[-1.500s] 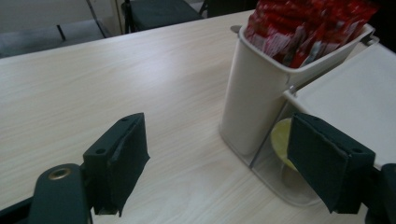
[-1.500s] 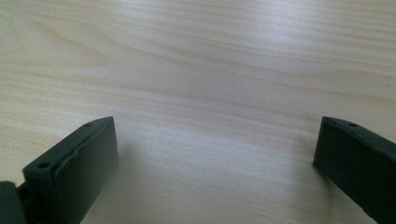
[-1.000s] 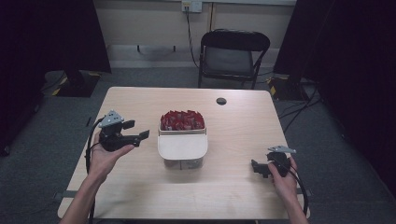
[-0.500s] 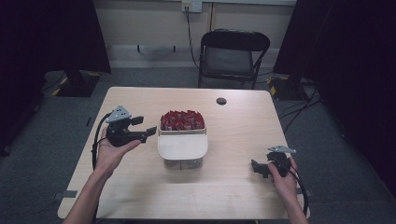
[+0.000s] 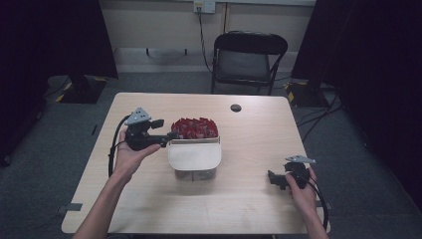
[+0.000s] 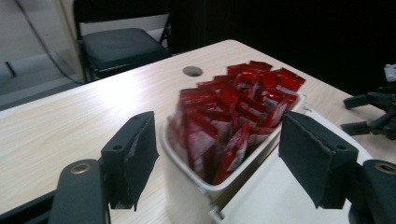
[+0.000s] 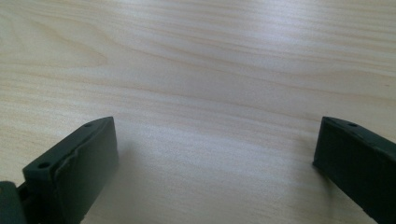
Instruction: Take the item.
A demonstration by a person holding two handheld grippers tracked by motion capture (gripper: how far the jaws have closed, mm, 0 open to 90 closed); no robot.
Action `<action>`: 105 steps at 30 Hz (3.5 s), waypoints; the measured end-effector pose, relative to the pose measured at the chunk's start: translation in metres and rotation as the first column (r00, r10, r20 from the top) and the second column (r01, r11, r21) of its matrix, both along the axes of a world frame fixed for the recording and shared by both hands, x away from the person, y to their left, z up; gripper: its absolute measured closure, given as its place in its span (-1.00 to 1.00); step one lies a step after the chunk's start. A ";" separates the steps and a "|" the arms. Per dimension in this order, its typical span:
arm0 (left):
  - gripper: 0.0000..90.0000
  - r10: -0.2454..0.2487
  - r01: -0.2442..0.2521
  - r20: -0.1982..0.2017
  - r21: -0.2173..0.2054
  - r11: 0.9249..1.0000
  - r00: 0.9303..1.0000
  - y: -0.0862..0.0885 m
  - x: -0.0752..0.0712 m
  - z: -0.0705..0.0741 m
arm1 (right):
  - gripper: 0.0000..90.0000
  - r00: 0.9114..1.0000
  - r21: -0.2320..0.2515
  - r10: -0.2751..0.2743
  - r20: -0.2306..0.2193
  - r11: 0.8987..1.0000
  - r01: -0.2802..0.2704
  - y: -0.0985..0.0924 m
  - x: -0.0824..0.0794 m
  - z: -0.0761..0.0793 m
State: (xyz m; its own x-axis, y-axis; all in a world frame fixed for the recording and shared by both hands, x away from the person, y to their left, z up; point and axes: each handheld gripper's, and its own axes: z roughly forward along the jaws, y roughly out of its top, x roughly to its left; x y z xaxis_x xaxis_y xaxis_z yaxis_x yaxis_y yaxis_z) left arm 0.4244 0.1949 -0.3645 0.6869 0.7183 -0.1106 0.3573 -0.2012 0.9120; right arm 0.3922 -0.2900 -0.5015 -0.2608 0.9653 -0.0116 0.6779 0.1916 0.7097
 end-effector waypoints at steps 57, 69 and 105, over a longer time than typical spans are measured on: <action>0.93 -0.118 0.119 -0.071 0.006 0.993 0.990 -0.013 0.018 -0.017 | -1.00 1.000 -0.001 0.006 0.000 1.000 -0.006 0.000 0.000 0.000; 0.95 -0.108 0.108 -0.067 -0.012 0.994 0.992 -0.006 0.016 -0.013 | -1.00 1.000 0.000 0.009 0.000 1.000 -0.009 0.000 0.000 0.000; 0.96 -0.092 0.089 -0.020 -0.100 0.991 0.996 0.016 0.003 0.009 | -1.00 1.000 0.001 0.010 -0.001 1.000 -0.010 0.000 -0.001 0.000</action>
State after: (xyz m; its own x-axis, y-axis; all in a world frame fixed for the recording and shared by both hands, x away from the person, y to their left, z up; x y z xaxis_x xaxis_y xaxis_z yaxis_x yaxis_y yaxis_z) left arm 0.4275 0.2108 -0.3560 0.7448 0.6381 -0.1954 0.3640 -0.1430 0.9204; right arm 0.3914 -0.2896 -0.5013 -0.2707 0.9626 -0.0103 0.6769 0.1979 0.7090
